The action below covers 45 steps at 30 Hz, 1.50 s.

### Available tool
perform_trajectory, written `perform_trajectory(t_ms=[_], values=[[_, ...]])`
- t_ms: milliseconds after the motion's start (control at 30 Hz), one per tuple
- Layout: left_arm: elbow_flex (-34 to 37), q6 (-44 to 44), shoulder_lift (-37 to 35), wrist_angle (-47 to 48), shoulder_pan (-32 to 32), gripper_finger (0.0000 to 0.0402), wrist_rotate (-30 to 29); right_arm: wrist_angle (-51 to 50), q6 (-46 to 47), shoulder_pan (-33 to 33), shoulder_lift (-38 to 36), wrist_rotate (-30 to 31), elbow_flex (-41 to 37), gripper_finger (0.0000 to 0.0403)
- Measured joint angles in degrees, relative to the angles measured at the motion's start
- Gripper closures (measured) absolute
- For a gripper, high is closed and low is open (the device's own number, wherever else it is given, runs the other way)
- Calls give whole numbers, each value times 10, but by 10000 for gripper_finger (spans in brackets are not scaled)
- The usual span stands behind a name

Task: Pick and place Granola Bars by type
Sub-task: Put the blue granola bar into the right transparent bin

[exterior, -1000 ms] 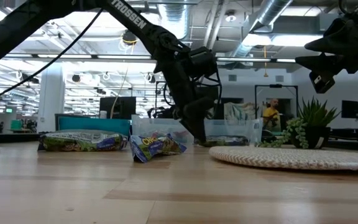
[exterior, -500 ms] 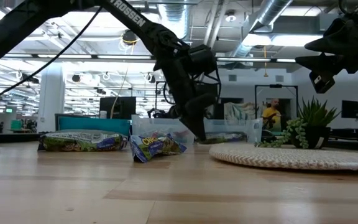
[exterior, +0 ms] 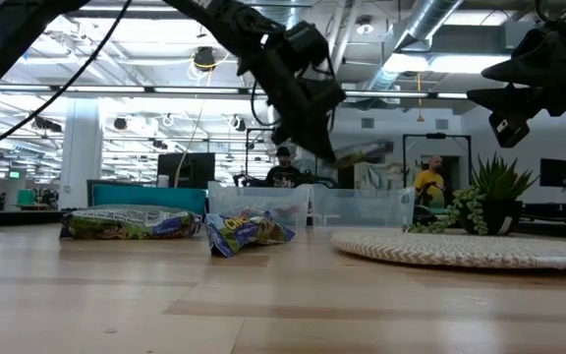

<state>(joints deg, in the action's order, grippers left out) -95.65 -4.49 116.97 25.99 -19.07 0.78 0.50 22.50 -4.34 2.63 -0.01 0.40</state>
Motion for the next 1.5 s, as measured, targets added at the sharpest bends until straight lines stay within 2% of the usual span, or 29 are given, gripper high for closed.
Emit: perform_trajectory(t_ms=[333,433,600,733,967,1100,1233,1500], values=[[-143,34,25,26,-42,397,-22,0,0,0,0,0,0,262],[-178,37,44,64,-53,397,-22,0,0,0,0,0,0,261],[-201,47,60,75,-56,388,-23,0,0,0,0,0,0,260],[-201,74,60,79,-56,344,-20,0,0,0,0,0,0,261],[-201,89,60,76,-56,226,-47,0,0,0,0,0,0,259],[-201,78,60,76,-54,188,-47,0,0,0,0,0,0,262],[-201,59,60,97,-46,185,-47,0,0,0,0,0,0,261],[-201,47,36,208,-14,220,-44,0,0,0,0,0,0,260]])
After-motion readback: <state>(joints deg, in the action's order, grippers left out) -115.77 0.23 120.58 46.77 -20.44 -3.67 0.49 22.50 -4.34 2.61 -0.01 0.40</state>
